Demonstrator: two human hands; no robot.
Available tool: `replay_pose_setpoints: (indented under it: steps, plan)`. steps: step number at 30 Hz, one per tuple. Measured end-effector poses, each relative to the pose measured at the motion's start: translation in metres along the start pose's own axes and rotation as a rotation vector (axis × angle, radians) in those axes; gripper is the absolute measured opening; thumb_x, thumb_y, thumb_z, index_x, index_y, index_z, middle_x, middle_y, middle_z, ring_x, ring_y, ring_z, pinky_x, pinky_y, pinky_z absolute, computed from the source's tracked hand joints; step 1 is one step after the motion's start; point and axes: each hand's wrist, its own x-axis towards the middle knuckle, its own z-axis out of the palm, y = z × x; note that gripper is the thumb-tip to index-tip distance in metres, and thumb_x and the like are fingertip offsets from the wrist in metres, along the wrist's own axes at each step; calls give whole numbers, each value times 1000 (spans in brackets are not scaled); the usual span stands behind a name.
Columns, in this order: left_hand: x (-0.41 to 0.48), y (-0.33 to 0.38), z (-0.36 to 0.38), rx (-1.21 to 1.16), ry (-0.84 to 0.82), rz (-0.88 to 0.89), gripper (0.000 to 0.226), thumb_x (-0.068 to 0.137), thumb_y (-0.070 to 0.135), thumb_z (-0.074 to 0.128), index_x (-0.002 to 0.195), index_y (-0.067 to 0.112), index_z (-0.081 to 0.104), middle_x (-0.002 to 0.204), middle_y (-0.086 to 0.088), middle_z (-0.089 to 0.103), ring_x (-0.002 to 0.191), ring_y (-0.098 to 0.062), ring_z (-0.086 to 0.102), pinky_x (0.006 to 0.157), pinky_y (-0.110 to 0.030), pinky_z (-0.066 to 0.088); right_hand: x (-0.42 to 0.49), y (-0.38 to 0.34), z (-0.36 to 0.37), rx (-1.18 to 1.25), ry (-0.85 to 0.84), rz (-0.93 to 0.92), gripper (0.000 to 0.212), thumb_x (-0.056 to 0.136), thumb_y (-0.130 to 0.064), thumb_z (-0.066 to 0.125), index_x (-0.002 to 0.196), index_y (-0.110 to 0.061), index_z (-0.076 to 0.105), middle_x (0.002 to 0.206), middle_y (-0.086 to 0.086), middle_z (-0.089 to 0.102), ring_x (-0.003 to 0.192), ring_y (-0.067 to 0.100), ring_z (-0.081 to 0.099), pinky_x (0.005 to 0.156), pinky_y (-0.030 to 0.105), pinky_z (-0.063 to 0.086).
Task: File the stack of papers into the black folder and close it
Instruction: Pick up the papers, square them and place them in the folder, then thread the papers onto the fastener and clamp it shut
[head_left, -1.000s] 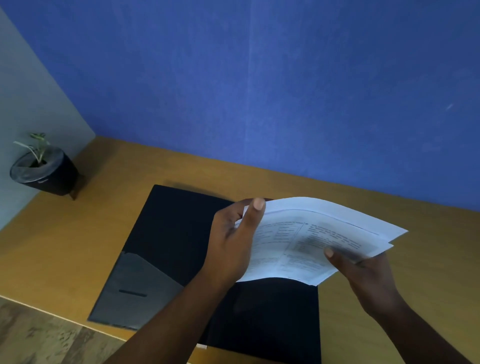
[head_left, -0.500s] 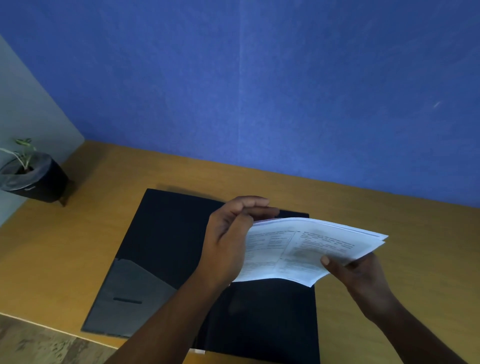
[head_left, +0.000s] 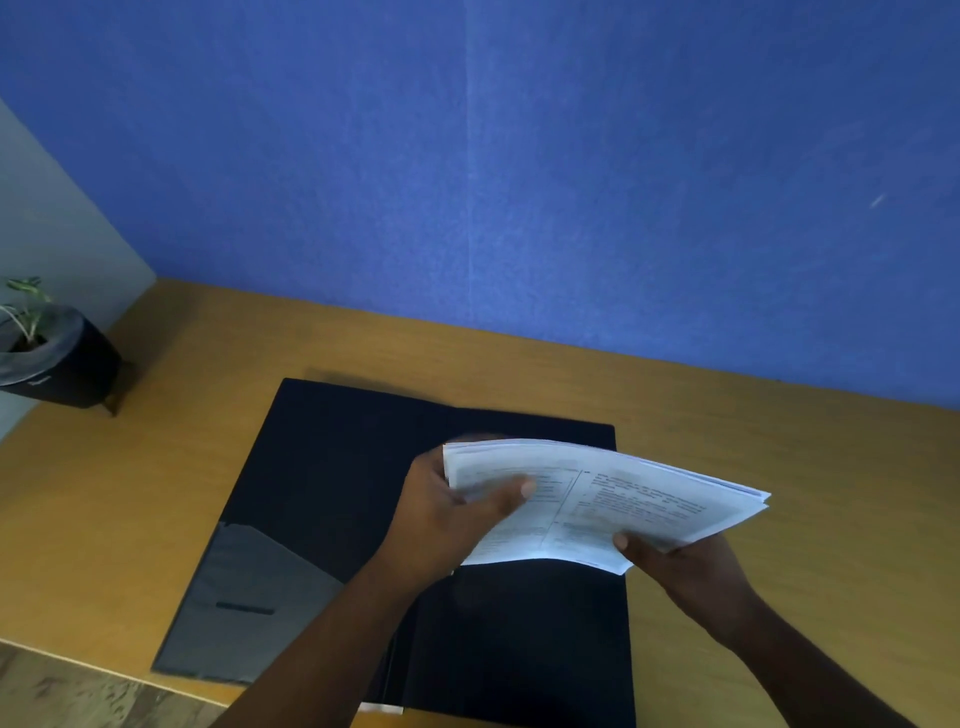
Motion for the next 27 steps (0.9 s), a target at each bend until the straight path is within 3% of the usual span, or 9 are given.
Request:
replay_pose_setpoints:
  steps: [3, 6, 10, 13, 16, 20, 22, 27]
  plan:
    - [-2, -21, -1, 60, -11, -113, 25, 84, 2, 76, 94, 25, 74, 96, 10, 80, 95, -12, 76, 73, -22, 60, -1, 1, 1, 52, 4, 26, 45, 78, -1, 78, 113, -26, 66, 109, -7, 75, 100, 11, 71, 88, 43, 57]
    - [8, -28, -7, 53, 35, -133, 20, 86, 6, 74, 94, 25, 76, 99, 5, 80, 95, -14, 76, 76, -29, 61, 2, -4, 1, 67, -25, 17, 40, 81, 0, 75, 106, -30, 69, 108, -5, 76, 100, 14, 72, 85, 40, 57]
    - [22, -32, -9, -95, 34, -158, 21, 89, 2, 70, 107, 9, 74, 109, -6, 78, 101, -25, 75, 81, -41, 63, 5, -1, -2, 7, -29, 39, 18, 90, -11, 66, 105, -19, 72, 102, -7, 78, 94, 12, 74, 77, 28, 59]
    - [30, -43, -9, -116, 72, -228, 23, 89, 2, 70, 111, 5, 73, 109, -6, 79, 99, -24, 76, 77, -36, 63, 6, 5, -1, 10, 15, 78, 14, 94, -10, 60, 100, -15, 72, 94, -3, 80, 86, 17, 76, 70, 25, 59]
    - [34, -65, -16, 11, 211, -321, 12, 89, 7, 73, 101, 7, 73, 92, -4, 81, 82, -19, 78, 65, -30, 62, 8, 20, 2, 81, 38, 168, 13, 94, -5, 60, 99, -6, 72, 90, 11, 80, 84, 33, 76, 74, 44, 61]
    - [33, -99, -41, 298, 425, -422, 4, 89, 13, 71, 86, 14, 73, 77, -7, 77, 69, -20, 71, 67, -39, 59, 12, 56, 4, 162, 93, 324, 12, 91, -5, 64, 101, -3, 72, 95, 19, 78, 88, 45, 73, 84, 64, 55]
    - [31, -107, -50, 473, 419, -424, 7, 89, 19, 70, 82, 20, 72, 76, 0, 75, 72, -16, 72, 71, -42, 61, 13, 71, 5, 126, 113, 357, 10, 90, -5, 65, 97, -5, 73, 92, 17, 78, 88, 44, 73, 84, 66, 54]
    - [30, -109, -44, 777, 214, -476, 20, 82, 42, 74, 81, 25, 65, 73, 7, 71, 67, -11, 68, 62, -29, 56, 16, 85, 11, 146, 94, 411, 11, 89, 2, 63, 95, -1, 72, 90, 20, 78, 84, 43, 73, 84, 67, 53]
